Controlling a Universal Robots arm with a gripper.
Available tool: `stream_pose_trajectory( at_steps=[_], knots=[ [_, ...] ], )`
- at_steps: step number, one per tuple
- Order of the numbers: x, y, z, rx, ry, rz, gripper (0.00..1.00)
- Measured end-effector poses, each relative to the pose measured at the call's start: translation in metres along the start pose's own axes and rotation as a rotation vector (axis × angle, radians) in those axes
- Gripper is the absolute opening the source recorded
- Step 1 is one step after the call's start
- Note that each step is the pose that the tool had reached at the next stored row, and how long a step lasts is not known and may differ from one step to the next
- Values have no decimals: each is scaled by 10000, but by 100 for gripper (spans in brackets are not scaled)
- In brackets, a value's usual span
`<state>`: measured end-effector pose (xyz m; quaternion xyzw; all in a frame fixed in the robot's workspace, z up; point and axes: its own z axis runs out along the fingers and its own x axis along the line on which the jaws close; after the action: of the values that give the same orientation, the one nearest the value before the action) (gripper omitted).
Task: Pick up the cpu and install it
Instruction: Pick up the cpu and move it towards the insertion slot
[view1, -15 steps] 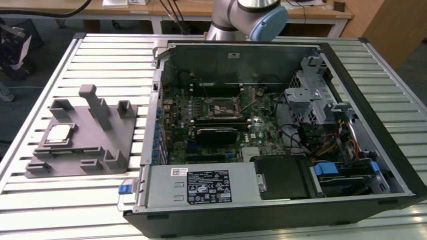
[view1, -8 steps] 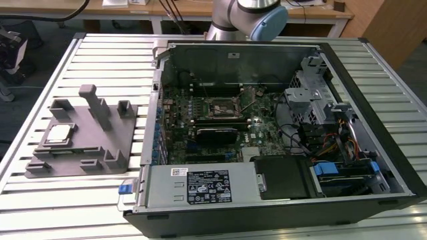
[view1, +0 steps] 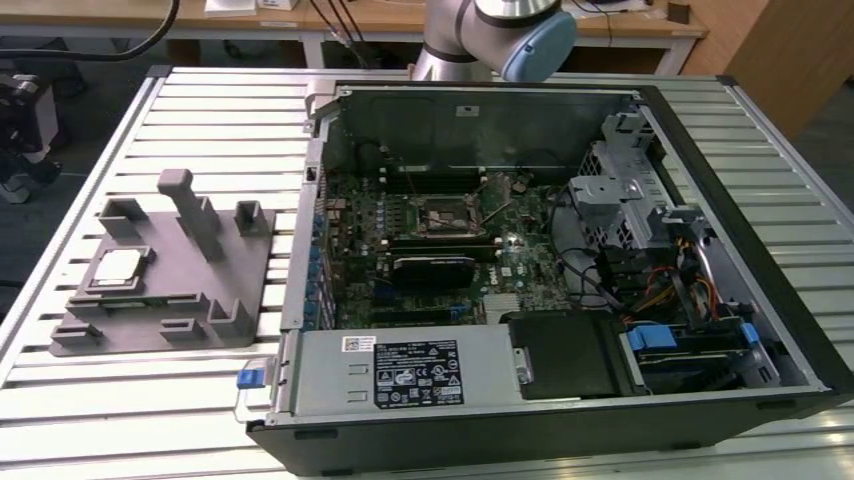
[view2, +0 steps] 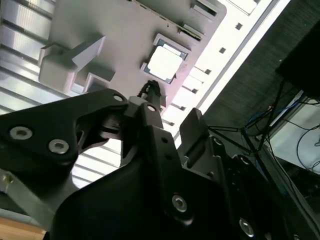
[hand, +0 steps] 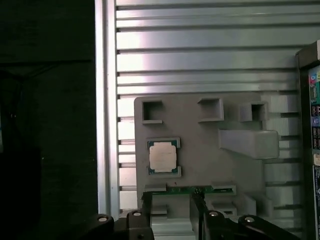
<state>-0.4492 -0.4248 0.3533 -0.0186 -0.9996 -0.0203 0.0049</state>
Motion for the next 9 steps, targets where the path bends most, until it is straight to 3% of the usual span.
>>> stream_pose_trajectory(
  at_steps=[1,6,9],
  knots=[
    [0,-3,18,1,29,-85,41],
    [-1,-8,108,4,64,-385,64],
    [-1,-11,163,6,84,-405,70]
  ],
)
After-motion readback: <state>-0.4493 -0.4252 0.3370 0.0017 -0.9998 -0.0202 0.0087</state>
